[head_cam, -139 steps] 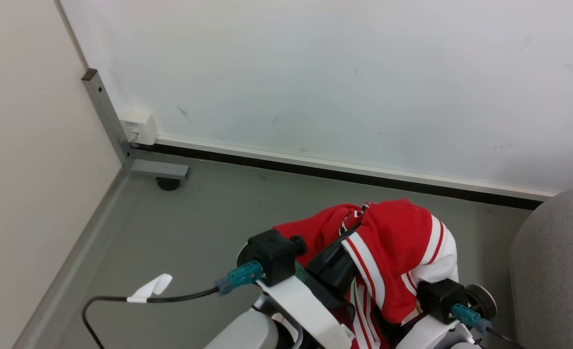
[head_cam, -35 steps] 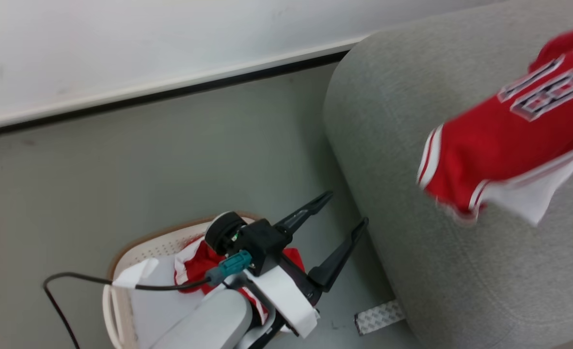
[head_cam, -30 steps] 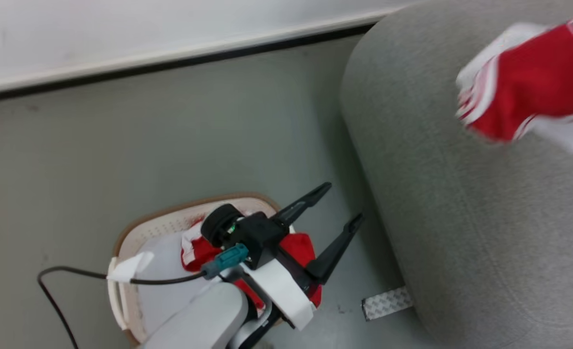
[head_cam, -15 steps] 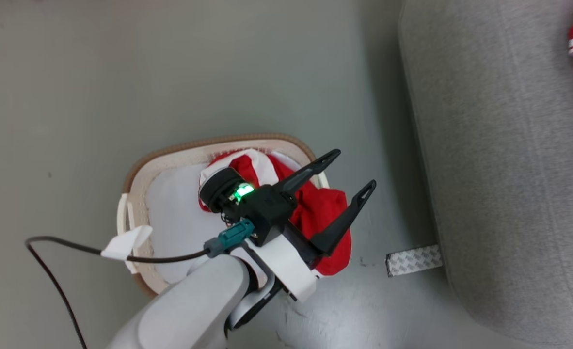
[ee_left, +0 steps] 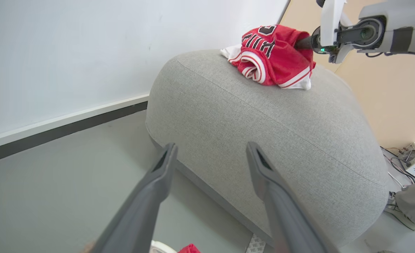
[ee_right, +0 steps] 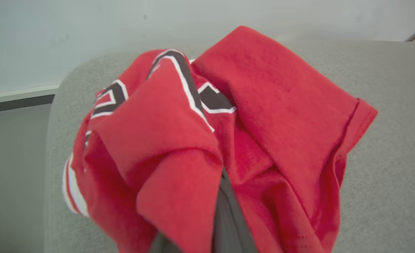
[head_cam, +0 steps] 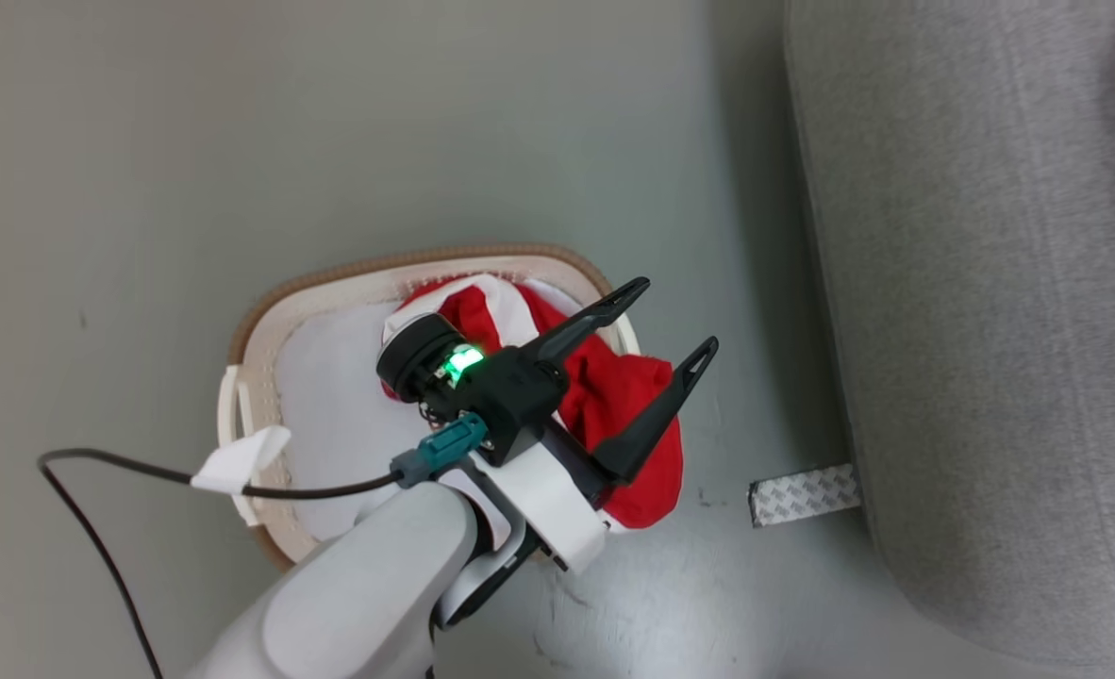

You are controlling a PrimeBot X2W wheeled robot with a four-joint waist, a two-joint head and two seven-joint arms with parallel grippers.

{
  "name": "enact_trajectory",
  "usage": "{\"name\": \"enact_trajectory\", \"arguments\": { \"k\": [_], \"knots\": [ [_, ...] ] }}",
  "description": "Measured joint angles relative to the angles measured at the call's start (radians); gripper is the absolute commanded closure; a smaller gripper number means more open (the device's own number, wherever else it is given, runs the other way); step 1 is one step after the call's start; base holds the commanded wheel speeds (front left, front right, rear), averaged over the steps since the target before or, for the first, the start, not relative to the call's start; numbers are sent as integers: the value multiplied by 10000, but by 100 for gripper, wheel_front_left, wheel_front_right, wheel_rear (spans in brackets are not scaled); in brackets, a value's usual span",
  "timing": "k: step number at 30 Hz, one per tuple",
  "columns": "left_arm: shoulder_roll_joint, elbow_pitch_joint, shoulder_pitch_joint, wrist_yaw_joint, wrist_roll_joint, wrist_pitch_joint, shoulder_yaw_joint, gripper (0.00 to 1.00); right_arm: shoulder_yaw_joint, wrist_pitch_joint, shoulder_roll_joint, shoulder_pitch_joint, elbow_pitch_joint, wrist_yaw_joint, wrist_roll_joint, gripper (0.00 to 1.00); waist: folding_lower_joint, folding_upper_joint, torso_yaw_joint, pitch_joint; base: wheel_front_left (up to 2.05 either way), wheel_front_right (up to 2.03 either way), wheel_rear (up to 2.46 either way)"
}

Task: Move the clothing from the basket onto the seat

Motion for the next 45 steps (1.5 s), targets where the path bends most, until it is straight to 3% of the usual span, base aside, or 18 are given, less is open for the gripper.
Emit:
{"name": "enact_trajectory", "arguments": {
  "k": [11, 18, 23, 27, 35, 40, 45],
  "knots": [
    [-115, 610, 599, 84, -510, -497, 102, 0, 1864, 349, -472, 470, -767, 0, 633, 0, -1, 0, -85, -1584, 0, 0, 0],
    [-159, 872, 1484, 384, -901, -765, 426, 0, 3152, -219, -886, 842, -2197, 0, 694, 0, -2, 0, 5, -3279, 0, 0, 0],
    [81, 855, 2024, 711, -1168, -863, 991, 0, 3524, -1072, -1151, 1238, -3321, 0, 968, 0, -5, 0, 203, -4397, 0, 0, 0],
    [280, 706, 2398, 1011, -1298, -911, 1549, 0, 3116, -2034, -1172, 1828, -3714, 0, 1120, 0, -5, 0, 462, -5092, 0, 0, 0],
    [533, 222, 3490, 1687, -1039, -936, 3043, 0, 1944, -3758, -247, 4167, -4938, 0, 591, 0, -5, 0, 1147, -6030, 0, 0, 0],
    [548, 63, 4460, 1827, -658, -936, 4161, 0, 485, -4209, 698, 5984, -5777, 0, -209, 0, -5, 0, 1468, -6356, 0, 0, 0],
    [169, -104, 5279, 1822, -391, -936, 5177, 0, -650, -4270, 1925, 7850, -6865, 0, -1492, 0, -4, 0, 1613, -6463, 0, 0, 0]
  ]
}}
